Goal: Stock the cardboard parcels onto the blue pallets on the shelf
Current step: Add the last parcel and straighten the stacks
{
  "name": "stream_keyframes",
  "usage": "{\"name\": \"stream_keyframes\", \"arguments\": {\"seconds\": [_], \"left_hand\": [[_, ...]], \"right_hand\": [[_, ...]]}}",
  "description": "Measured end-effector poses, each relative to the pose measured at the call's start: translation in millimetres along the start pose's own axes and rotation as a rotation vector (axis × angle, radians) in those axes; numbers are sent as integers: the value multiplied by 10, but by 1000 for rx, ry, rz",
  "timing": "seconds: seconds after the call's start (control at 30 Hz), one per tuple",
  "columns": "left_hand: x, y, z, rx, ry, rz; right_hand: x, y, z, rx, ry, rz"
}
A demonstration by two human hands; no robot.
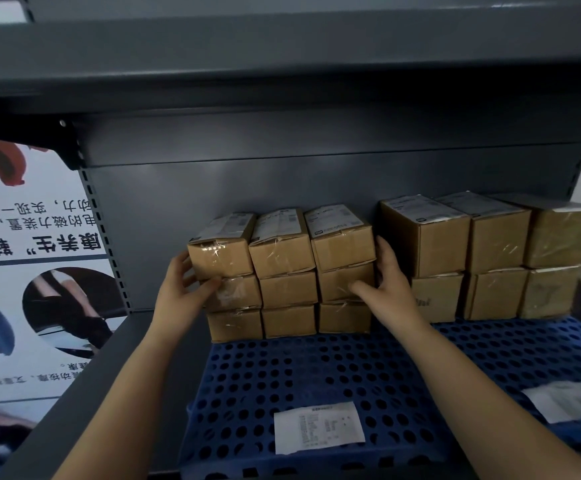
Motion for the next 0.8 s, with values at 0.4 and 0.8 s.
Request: {"name": "stream_keyframes", "arguments": {"seconds": [0.4, 0.8], "left_hand": [[42, 45, 96, 22, -21, 5], [47, 41, 114, 61, -27, -48]], "right_hand": [[-81, -146, -89, 44, 37, -17], [-21, -69, -73, 11, 5, 18]]}}
Point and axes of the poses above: each hand's wrist, its own x-axis towards the middle knuckle, its own y-axis out of the back of the hand, z = x × y, the point moved 7 cm from there along x, towards the middle knuckle, and after that the axes turned 11 degrees about z, right-handed, at the moved point
